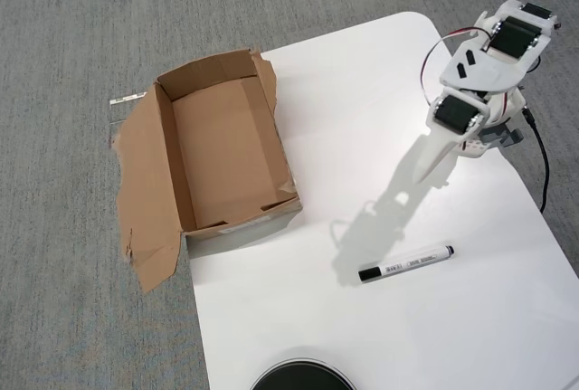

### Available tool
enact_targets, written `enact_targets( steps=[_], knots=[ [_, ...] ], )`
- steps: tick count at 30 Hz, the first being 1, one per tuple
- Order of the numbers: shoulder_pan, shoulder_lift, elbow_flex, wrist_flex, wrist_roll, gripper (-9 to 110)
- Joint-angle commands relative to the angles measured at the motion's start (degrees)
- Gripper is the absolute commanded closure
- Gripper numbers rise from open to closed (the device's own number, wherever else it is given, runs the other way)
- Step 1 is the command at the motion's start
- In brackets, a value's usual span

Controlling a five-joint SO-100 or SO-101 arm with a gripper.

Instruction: Grasp a pen and put it in the box.

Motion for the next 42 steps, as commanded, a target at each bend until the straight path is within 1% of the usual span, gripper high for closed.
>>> enact_targets(
  steps=[1,11,19,31,42],
  knots=[
    [-2.07,0.18,-1.27,-0.09,0.31,101],
    [-2.15,-0.97,-1.01,0.00,-0.31,101],
    [-2.24,-10.99,-2.24,0.09,-0.40,101],
    [-2.15,-19.69,-2.42,0.00,-0.48,101],
    [-2.24,-32.78,-14.11,0.18,-0.57,101]
  ],
)
